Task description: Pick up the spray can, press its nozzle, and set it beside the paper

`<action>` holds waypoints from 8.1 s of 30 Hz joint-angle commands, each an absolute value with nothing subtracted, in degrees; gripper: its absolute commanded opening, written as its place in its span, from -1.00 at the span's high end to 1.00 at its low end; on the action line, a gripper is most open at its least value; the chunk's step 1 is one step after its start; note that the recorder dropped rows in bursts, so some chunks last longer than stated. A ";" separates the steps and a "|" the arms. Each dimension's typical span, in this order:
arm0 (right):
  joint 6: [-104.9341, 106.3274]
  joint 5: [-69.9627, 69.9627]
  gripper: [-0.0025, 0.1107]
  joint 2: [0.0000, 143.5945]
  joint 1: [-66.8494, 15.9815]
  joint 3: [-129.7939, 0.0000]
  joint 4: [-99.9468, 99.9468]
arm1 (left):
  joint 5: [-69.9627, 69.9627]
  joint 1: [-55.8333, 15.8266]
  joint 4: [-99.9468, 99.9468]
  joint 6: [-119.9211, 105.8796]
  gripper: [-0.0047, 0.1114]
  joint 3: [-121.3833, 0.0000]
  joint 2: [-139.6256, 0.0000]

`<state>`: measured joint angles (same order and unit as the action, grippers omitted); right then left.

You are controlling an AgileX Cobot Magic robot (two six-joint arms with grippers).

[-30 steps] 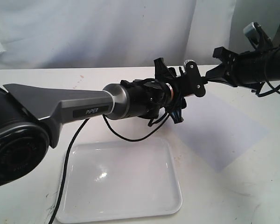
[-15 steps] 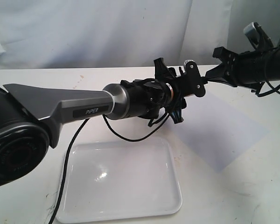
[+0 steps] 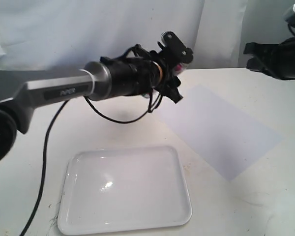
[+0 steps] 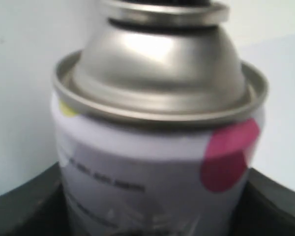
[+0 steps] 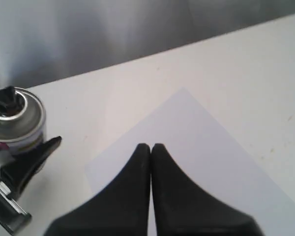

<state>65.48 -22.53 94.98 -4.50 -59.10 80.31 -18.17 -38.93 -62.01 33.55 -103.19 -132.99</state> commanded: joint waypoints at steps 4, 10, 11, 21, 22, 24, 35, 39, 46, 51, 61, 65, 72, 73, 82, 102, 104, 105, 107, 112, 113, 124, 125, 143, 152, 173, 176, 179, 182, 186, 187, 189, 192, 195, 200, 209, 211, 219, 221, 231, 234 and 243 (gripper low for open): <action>88.07 -14.91 0.96 79.78 -5.14 -48.10 98.30 | -17.31 -37.64 -46.30 25.34 0.92 -99.30 -123.25; 93.04 -14.68 0.96 67.42 -5.85 -39.25 99.95 | -11.48 -36.12 -40.44 25.22 0.92 -88.19 -114.16; 93.04 -14.68 0.96 65.79 -6.02 -37.66 99.95 | -10.55 -35.97 -40.44 25.22 0.92 -85.93 -112.31; 95.13 -16.52 0.96 46.91 -8.17 -23.38 96.25 | -1.26 -35.25 -39.07 28.87 0.92 -65.79 -95.19; 96.22 -16.12 0.96 45.24 -8.17 -22.97 96.37 | -1.26 -35.25 -39.07 28.87 0.92 -64.61 -94.30; 95.79 -13.12 0.96 42.07 -8.17 -22.88 96.37 | -1.00 -35.25 -39.07 29.48 0.92 -62.43 -92.34; 96.63 0.37 0.96 23.84 -8.17 -19.16 96.37 | 3.02 -35.25 -39.07 34.39 0.92 -52.97 -84.63; 96.74 -5.86 0.96 16.71 -8.17 -14.09 96.37 | 6.54 -35.25 -39.07 36.59 0.92 -47.55 -80.03; 91.38 -16.12 0.96 9.46 -8.17 -7.15 96.26 | 13.70 -35.25 -39.07 40.10 0.92 -37.46 -72.45; 93.84 -12.17 0.96 7.17 -8.17 -3.71 95.83 | 18.08 -35.25 -39.07 40.34 0.92 -33.70 -71.28; 94.28 -1.55 0.96 7.17 -8.17 -3.71 95.84 | 30.04 -35.25 -35.90 30.35 0.92 -26.05 -72.26; 94.28 -1.68 0.96 7.17 -8.17 -3.71 97.52 | 35.18 -35.25 -34.28 26.02 0.92 -25.59 -76.15; 94.12 -2.38 0.96 7.17 -8.17 -3.71 99.95 | 44.54 -35.25 -31.68 17.29 0.92 -25.59 -85.40; 94.23 -2.80 0.96 7.17 -8.17 -3.71 99.95 | 45.22 -35.25 -31.06 16.63 0.92 -25.59 -86.65; 100.08 -7.58 0.96 7.52 -8.17 -0.89 93.39 | 55.71 -35.25 -26.47 10.30 0.92 -25.69 -94.89; 97.59 -7.41 0.96 7.52 -8.17 0.00 94.85 | 69.96 -35.25 -20.24 6.95 0.92 -26.02 -110.63; 97.59 -7.41 0.96 7.52 -8.17 0.00 94.85 | 69.96 -35.25 -20.24 7.20 0.92 -27.13 -112.51; 97.59 -7.41 0.96 7.52 -8.17 0.00 94.85 | 69.96 -35.25 -20.24 7.30 0.92 -27.86 -113.57; 97.59 -7.41 0.96 7.52 -8.17 0.00 94.85 | 69.96 -35.25 -20.48 7.44 0.92 -29.23 -114.98; 97.47 -7.41 0.96 7.52 -8.17 0.00 94.97 | 69.96 -35.25 -20.48 7.44 0.92 -31.73 -114.95; 97.47 -7.41 0.96 7.52 -8.17 0.00 95.23 | 69.96 -35.25 -20.48 7.44 0.92 -31.83 -114.95; 97.07 -7.41 0.96 7.52 -8.17 0.00 95.23 | 69.96 -35.25 -22.20 7.72 0.73 -32.30 -114.95; 97.07 -7.41 0.96 7.52 -8.17 0.00 95.23 | 69.96 -35.25 -22.61 7.72 0.68 -32.43 -114.95; 97.07 -7.41 0.96 7.52 -8.17 0.00 95.23 | 69.96 -35.25 -23.40 10.92 0.54 -34.33 -115.06; 96.84 -7.69 0.96 7.52 -8.17 0.00 95.23 | 69.12 -35.25 -25.19 10.18 0.54 -34.33 -115.59; 96.84 -8.39 0.96 7.52 -8.17 0.00 96.78 | 60.22 -35.25 -31.02 12.94 0.54 -42.66 -115.22; 96.84 -8.78 0.96 7.52 -8.17 0.00 96.78 | 56.98 -35.25 -35.75 13.60 0.54 -45.85 -115.22; 96.84 -8.78 0.96 7.52 -8.17 0.00 96.78 | 55.25 -35.25 -35.51 13.60 0.54 -47.33 -115.75; 96.84 -8.78 0.96 7.52 -8.17 0.00 96.78 | 57.18 -33.31 -37.43 18.16 0.54 -48.33 -118.43; 96.84 -9.03 0.96 7.52 -8.17 0.00 96.78 | 64.76 -29.03 -40.02 19.88 0.54 -48.33 -121.21; 96.84 -9.16 0.96 7.52 -8.17 0.00 96.78 | 65.02 -28.68 -40.65 19.88 0.54 -48.33 -121.46; 96.84 -9.30 0.96 7.52 -8.17 0.00 96.78 | 64.92 -28.58 -41.43 19.47 0.54 -48.33 -121.87; 96.84 -9.30 0.96 7.52 -8.17 0.00 96.78 | 64.92 -28.58 -44.25 18.98 0.54 -49.10 -123.17; 96.84 -9.73 0.96 7.52 -8.17 0.00 96.78 | 65.15 -28.58 -49.38 19.54 0.54 -51.04 -124.10; 96.84 -11.02 0.96 7.52 -8.17 0.00 96.78 | 65.33 -28.58 -49.41 19.66 0.54 -51.48 -124.10; 96.84 -11.02 0.96 7.52 -8.17 0.00 96.92 | 61.83 -28.58 -51.11 23.83 0.53 -51.48 -124.10; 96.84 -11.02 0.96 7.52 -8.17 0.00 96.92 | 61.40 -28.58 -51.07 23.83 0.51 -51.48 -124.10; 94.38 -11.34 0.96 7.52 -8.17 0.00 96.91 | 58.79 -28.58 -52.32 26.99 0.46 -51.48 -124.10; 94.03 -11.22 0.96 7.52 -8.17 0.00 96.91 | 57.27 -28.58 -53.09 26.99 0.46 -51.48 -124.10; 94.03 -11.22 0.96 7.52 -8.17 0.00 96.91 | 60.09 -28.58 -53.01 26.99 0.46 -51.48 -124.10; 94.03 -11.22 0.96 7.52 -8.17 0.00 96.91 | 61.40 -28.58 -52.84 26.99 0.46 -51.48 -124.10; 93.76 -11.21 0.96 7.52 -8.17 0.00 96.91 | 61.41 -28.58 -53.20 28.65 0.46 -51.48 -124.10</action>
<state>93.99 -10.79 7.35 -7.94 -0.23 96.93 58.35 -28.58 -53.32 27.64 -51.08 -124.55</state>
